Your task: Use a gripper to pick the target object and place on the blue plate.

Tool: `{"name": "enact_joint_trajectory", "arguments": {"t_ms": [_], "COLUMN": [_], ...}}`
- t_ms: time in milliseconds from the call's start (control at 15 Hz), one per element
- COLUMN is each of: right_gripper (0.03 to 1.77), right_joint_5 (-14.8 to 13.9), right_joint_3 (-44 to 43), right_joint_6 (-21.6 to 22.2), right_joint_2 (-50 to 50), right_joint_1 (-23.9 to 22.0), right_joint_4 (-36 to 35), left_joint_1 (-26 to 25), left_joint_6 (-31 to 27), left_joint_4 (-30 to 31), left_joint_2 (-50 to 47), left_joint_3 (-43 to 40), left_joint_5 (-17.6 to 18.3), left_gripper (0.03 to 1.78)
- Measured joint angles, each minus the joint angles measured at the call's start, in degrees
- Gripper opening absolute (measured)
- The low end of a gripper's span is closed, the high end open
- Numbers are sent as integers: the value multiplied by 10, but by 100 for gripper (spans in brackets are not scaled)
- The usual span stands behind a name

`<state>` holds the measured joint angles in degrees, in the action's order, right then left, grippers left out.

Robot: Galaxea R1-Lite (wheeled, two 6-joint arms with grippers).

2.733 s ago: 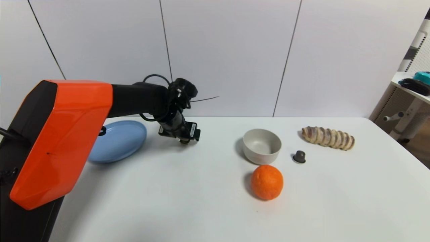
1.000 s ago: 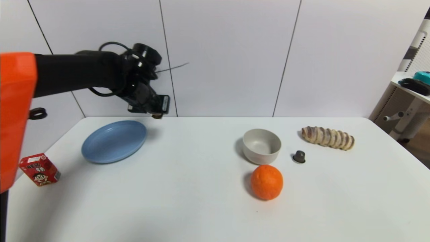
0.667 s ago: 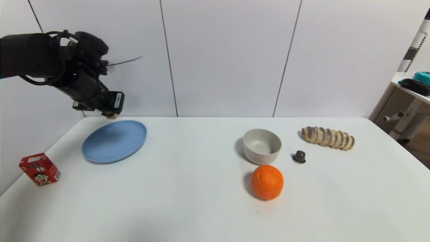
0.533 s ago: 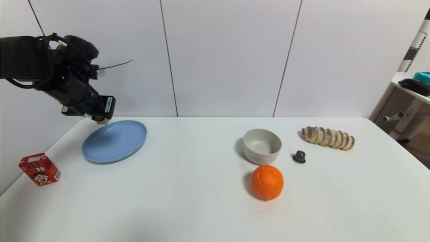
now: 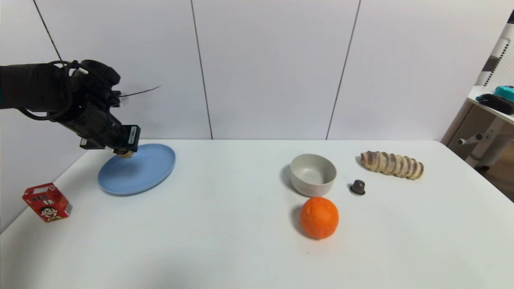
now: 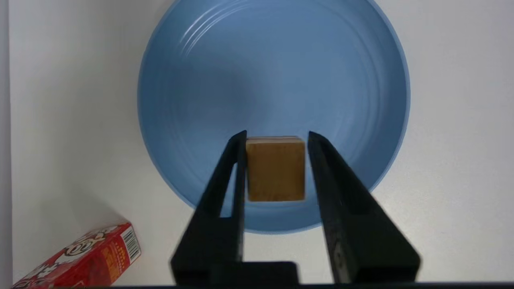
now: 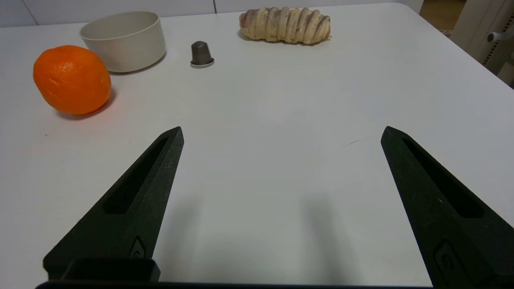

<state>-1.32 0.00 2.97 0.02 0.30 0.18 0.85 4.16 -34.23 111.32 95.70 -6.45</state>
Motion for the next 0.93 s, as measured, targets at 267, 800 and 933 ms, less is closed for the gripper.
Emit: {"name": "enact_joint_trajectory", "arguments": {"t_ms": [267,800,933], "right_gripper": [170,170,170], "right_joint_5": [0,0,0], "right_joint_3": [0,0,0], "right_joint_6": [0,0,0], "right_joint_2": [0,0,0], "right_joint_1": [0,0,0], "right_joint_4": [0,0,0], "left_joint_1": [0,1,1], "left_joint_6": [-3,-29,-51], "left_joint_4": [2,26,27], "left_joint_2": [9,-98,-177], "left_joint_3": [1,5,-11], "left_joint_5": [0,1,2], "left_gripper": [107,147,153]}}
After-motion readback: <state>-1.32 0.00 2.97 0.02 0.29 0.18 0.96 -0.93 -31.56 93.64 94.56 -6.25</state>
